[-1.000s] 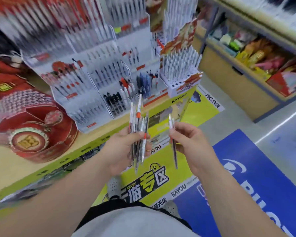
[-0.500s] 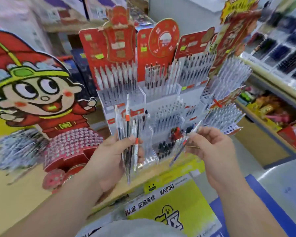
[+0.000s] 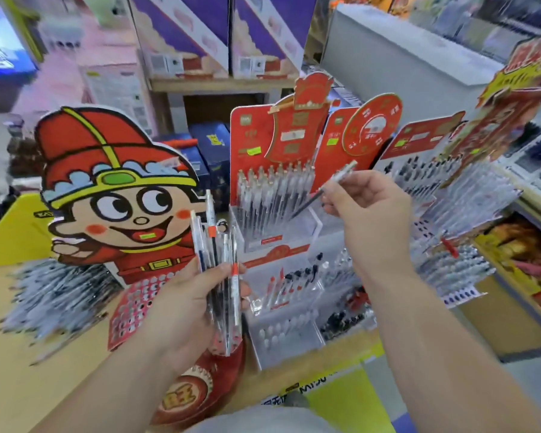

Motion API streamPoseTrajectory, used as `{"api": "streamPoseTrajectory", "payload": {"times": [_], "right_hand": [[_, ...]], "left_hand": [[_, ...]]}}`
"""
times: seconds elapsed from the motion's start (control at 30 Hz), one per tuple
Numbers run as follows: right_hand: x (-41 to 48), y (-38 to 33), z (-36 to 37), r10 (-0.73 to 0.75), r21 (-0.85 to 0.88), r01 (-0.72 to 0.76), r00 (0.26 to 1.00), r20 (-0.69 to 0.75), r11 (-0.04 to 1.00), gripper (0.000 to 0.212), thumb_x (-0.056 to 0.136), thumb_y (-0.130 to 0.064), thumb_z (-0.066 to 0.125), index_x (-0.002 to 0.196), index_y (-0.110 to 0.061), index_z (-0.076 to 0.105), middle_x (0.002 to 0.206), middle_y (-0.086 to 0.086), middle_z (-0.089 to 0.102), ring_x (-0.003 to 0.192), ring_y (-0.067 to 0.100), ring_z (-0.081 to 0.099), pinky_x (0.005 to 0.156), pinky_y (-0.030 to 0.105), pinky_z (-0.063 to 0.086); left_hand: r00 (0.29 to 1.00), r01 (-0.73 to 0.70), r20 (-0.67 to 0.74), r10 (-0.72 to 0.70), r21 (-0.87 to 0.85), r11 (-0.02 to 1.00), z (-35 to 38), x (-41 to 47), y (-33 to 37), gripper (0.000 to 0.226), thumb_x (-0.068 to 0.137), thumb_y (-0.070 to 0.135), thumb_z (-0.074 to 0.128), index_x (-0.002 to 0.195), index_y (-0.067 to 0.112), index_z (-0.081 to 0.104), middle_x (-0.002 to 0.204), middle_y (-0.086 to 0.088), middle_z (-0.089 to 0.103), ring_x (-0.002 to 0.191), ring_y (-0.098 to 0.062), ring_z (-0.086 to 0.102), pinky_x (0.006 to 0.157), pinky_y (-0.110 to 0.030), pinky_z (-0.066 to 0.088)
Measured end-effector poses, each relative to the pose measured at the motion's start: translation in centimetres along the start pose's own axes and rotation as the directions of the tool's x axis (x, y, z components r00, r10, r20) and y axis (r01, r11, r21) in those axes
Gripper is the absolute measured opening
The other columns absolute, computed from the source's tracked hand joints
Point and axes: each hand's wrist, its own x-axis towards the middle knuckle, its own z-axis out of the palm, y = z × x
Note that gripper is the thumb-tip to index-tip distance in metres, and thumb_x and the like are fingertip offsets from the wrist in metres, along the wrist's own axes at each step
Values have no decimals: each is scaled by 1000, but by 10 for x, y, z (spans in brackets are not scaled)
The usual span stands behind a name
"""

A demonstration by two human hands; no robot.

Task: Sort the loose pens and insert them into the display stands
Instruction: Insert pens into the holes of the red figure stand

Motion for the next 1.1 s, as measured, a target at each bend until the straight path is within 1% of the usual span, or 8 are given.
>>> {"api": "streamPoseTrajectory", "payload": {"times": [0.07,0.23,0.3,0.43,0.5,0.67,0.9,1.1], "right_hand": [[9,9,13,-21,-52,23,999,45,998,8,89,-15,75,89,-15,67,80,2,72,76,21,71,74,41,61],[24,32,31,-74,-179,93,991,111,979,14,89,-21,76,84,-27,64,81,-4,70,78,16,70,73,39,59],[28,37,33,-88,-238,120,986,140,964,13,89,-23,76,85,-26,64,80,-7,69,77,11,68,72,34,58],[29,45,37,-107,-306,161,977,186,938,12,88,-24,77,86,-24,65,78,-12,66,75,5,65,70,26,56],[28,49,40,-100,-321,163,974,205,933,12,87,-24,78,85,-23,66,77,-13,66,75,4,64,69,21,55],[25,54,49,-91,-359,172,969,229,917,11,86,-22,78,82,-17,70,74,-17,64,73,-2,62,65,10,49],[27,54,57,-85,-387,167,972,220,907,6,86,-17,74,82,-18,69,72,-15,65,69,4,63,67,24,56],[27,54,58,-93,-393,181,968,233,902,6,86,-14,74,83,-15,69,73,-13,65,69,3,63,67,19,54]], "left_hand": [[1000,3,-8,-4,-14,1000,0,2,0,23,97,9,57,115,-2,65,74,-18,63,60,-26,60,53,-33,54],[1000,30,0,-30,-62,998,0,7,-2,25,85,13,63,105,-2,69,77,-22,60,59,-28,59,50,-32,54],[1000,30,6,-30,-81,996,0,10,-5,24,86,12,62,105,-1,69,77,-22,59,59,-28,58,49,-33,53],[999,38,-5,-38,-74,997,0,16,-11,42,81,16,65,118,-6,64,78,-22,61,63,-29,59,56,-37,52],[999,41,-1,-41,-75,996,2,18,-13,46,83,16,64,124,-4,61,81,-21,63,64,-29,60,57,-37,51],[999,37,-2,-37,-93,995,8,19,-13,34,92,10,59,125,0,61,84,-17,67,64,-27,61,52,-33,53],[999,37,-6,-38,-103,994,11,19,-13,43,86,12,62,128,2,60,84,-17,66,64,-27,61,51,-32,53],[999,39,13,-38,-100,994,12,17,-12,46,84,13,64,127,0,60,84,-17,65,65,-27,61,51,-31,53]]}}
